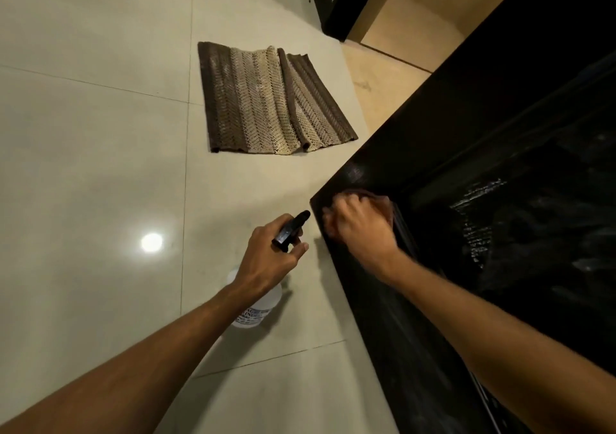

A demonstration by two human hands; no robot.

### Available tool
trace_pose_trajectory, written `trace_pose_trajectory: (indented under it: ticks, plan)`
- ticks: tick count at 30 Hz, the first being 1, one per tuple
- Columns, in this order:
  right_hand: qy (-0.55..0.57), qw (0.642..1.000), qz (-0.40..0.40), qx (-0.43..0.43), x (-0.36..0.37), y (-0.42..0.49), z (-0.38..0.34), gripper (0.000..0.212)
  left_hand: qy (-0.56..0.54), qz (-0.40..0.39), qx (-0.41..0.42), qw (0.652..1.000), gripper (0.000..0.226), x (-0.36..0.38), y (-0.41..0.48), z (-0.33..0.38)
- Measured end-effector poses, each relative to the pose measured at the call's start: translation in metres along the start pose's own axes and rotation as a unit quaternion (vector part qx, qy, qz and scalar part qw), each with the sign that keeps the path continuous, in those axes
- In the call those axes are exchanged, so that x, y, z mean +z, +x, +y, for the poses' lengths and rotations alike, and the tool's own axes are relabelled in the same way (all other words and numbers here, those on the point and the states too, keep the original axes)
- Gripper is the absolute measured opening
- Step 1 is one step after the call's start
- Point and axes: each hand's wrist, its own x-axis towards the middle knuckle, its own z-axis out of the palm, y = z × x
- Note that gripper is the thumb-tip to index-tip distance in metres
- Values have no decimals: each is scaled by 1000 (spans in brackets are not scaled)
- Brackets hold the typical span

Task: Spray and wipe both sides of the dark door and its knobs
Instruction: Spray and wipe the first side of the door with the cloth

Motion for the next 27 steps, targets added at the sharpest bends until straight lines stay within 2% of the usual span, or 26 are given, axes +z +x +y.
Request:
trace_pose_trajectory:
  ticks: [1,2,3,6,7,8,9,11,12,14,17,19,21,23,24,27]
  plan:
    - [4,997,-57,-60,6,-31,-14,44,-2,-3,-1,1000,19,3,-5,2]
    - [8,993,-77,-90,5,-52,-12,43,-7,-8,-1,1000,19,7,-7,4]
    - [15,994,-58,-88,3,-56,-1,41,-12,-13,-1,1000,20,10,-8,6]
    - [3,998,41,55,-23,-28,35,48,-14,-19,-6,1000,20,13,-17,4]
    - [-2,995,47,85,-28,-25,41,48,-13,-23,-13,1000,20,15,-23,0]
    - [0,997,35,71,-26,-24,39,48,-10,-22,-21,999,20,16,-26,-2]
    - [5,1000,21,20,-16,-41,27,48,-8,-30,-30,999,21,20,-34,-5]
    - [21,990,-81,-111,10,-103,-9,37,-15,-48,-44,998,21,30,-51,-2]
    - [48,985,-99,-134,17,-131,-17,32,-15,-51,-48,997,21,33,-57,-1]
    - [106,988,-72,-83,20,-153,-6,26,-17,-55,-53,997,19,37,-61,3]
    - [57,998,6,7,-1,-150,14,38,5,-56,-64,996,16,39,-67,3]
    - [81,996,-26,-13,2,-175,-3,41,18,-62,-67,996,15,44,-77,1]
    - [139,989,-43,-24,16,-223,-32,26,19,-77,-70,994,19,51,-89,6]
    - [170,984,-42,-33,25,-253,-33,24,29,-82,-70,994,17,58,-94,13]
    - [145,988,-32,-47,22,-252,-25,28,36,-77,-69,994,15,59,-97,17]
    - [50,999,11,8,6,-228,0,37,47,-75,-69,994,18,62,-103,19]
